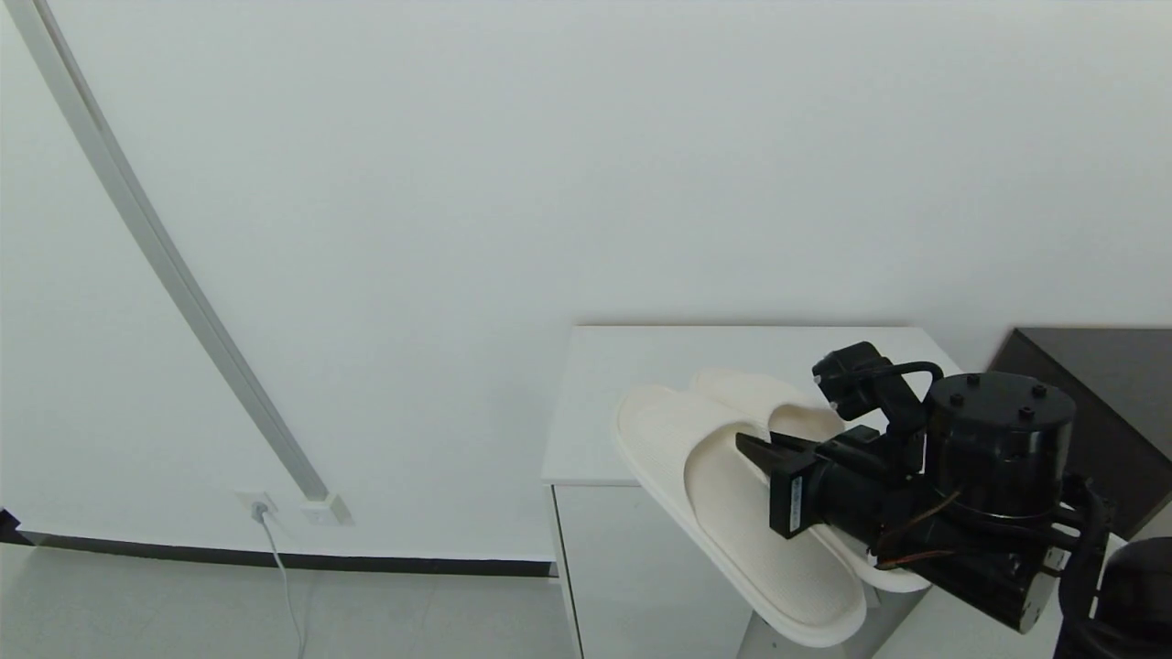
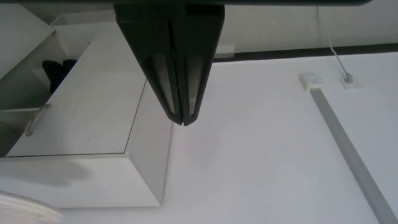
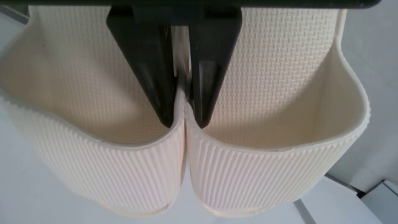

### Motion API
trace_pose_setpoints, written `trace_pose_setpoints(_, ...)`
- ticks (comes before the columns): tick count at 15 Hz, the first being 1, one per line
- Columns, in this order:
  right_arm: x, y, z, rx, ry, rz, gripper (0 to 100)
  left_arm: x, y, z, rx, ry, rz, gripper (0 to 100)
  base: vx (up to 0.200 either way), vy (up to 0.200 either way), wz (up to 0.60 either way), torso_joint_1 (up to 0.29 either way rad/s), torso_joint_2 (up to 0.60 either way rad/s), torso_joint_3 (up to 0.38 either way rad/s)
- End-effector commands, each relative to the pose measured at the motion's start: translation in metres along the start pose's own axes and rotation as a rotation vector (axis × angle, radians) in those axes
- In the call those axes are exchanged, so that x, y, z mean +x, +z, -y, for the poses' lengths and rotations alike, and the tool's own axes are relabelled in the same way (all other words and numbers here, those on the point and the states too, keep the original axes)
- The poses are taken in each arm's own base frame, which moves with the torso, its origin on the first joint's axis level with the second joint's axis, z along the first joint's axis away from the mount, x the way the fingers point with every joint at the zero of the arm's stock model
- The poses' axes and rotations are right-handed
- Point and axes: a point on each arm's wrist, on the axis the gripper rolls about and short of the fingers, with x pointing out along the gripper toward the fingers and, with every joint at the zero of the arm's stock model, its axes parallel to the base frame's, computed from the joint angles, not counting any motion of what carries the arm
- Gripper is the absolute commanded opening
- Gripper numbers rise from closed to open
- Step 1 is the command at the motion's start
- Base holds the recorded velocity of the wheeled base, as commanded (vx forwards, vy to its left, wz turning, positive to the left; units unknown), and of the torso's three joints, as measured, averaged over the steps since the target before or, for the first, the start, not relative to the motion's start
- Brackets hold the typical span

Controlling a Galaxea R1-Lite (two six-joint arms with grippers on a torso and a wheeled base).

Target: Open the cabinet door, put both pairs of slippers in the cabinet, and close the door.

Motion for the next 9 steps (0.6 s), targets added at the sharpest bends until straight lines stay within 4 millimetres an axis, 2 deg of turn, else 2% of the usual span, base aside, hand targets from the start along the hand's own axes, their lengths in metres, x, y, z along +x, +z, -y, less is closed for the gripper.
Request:
trace_pose_setpoints(1, -0.0015, 0.0009, -0.0004, 0.0, 0.002, 0.004, 0, 0.0001, -0.0001, 0.0, 0.0, -0.001, -0.002, 0, 0.0, 0.0, 0.0, 0.0, 0.0, 0.0)
trace_pose_setpoints(6, -0.002, 0.0011, -0.0021, -0.001, 0.009, 0.005, 0, 0.0001, -0.0001, 0.0, 0.0, -0.001, -0.002, 0, 0.0, 0.0, 0.0, 0.0, 0.0, 0.0)
trace_pose_setpoints(9, -0.0021, 0.0001, -0.0033, -0.004, 0.013, 0.001, 0, 0.0001, -0.0001, 0.0, 0.0, -0.001, -0.002, 0, -0.2, 0.0, 0.0, 0.006, 0.0, -0.001)
